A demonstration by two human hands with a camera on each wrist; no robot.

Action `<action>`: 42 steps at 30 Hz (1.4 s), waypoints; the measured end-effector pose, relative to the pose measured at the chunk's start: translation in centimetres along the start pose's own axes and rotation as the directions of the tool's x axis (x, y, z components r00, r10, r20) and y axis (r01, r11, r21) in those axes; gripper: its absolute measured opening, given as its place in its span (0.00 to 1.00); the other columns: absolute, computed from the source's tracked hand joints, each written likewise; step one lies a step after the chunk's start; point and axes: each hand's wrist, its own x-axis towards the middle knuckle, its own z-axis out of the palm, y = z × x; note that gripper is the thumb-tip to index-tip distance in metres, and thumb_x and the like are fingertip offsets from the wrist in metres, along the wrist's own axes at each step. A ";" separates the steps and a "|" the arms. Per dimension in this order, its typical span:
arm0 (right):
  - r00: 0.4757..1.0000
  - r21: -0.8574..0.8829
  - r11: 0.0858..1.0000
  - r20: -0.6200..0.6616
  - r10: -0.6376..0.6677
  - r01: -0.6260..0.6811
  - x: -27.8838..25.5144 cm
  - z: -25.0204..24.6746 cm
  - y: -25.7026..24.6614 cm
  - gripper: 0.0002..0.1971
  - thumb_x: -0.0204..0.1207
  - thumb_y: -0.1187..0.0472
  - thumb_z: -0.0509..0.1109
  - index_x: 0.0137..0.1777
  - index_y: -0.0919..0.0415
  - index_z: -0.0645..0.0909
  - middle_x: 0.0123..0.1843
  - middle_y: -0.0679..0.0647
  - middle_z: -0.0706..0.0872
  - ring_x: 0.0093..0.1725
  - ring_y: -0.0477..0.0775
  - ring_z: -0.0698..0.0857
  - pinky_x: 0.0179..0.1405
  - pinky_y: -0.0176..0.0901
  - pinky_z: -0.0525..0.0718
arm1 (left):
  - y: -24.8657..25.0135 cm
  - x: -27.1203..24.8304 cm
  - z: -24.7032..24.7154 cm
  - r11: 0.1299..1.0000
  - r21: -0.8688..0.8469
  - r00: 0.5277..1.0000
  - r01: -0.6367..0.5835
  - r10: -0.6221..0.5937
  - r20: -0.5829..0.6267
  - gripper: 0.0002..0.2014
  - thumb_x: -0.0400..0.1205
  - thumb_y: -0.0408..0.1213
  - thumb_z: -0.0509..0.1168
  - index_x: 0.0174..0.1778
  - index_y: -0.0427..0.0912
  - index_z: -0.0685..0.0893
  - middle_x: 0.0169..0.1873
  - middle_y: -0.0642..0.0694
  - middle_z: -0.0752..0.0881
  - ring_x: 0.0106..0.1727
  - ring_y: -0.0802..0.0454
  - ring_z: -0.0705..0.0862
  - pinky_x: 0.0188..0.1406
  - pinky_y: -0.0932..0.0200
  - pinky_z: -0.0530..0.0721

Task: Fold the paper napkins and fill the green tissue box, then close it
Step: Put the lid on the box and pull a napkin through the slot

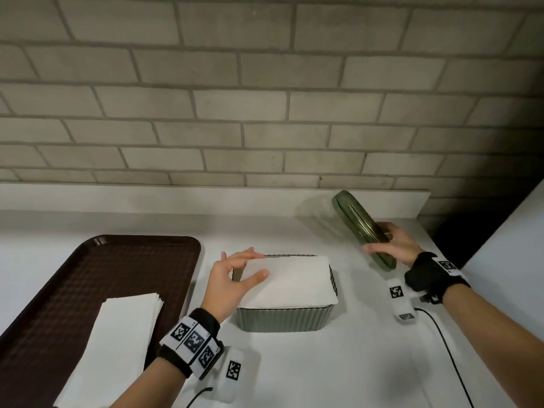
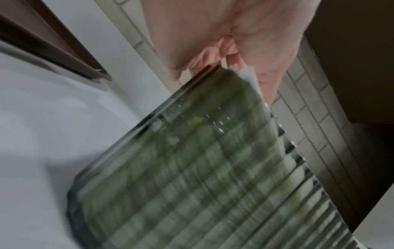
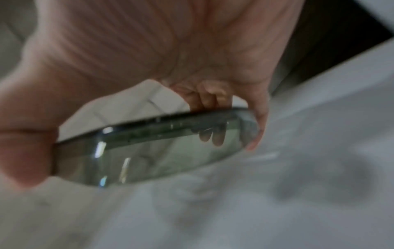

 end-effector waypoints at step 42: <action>0.758 -0.282 0.705 0.288 -0.585 0.651 -4.9 11.8 -9.8 0.04 0.74 0.51 0.76 0.42 0.50 0.89 0.61 0.43 0.80 0.65 0.46 0.74 0.69 0.53 0.70 | -1.0 -0.2 -0.1 0.982 -0.109 0.988 0.153 -0.151 0.026 0.22 0.63 0.36 0.83 0.53 0.53 0.89 0.64 0.44 0.82 0.66 0.45 0.82 0.67 0.50 0.81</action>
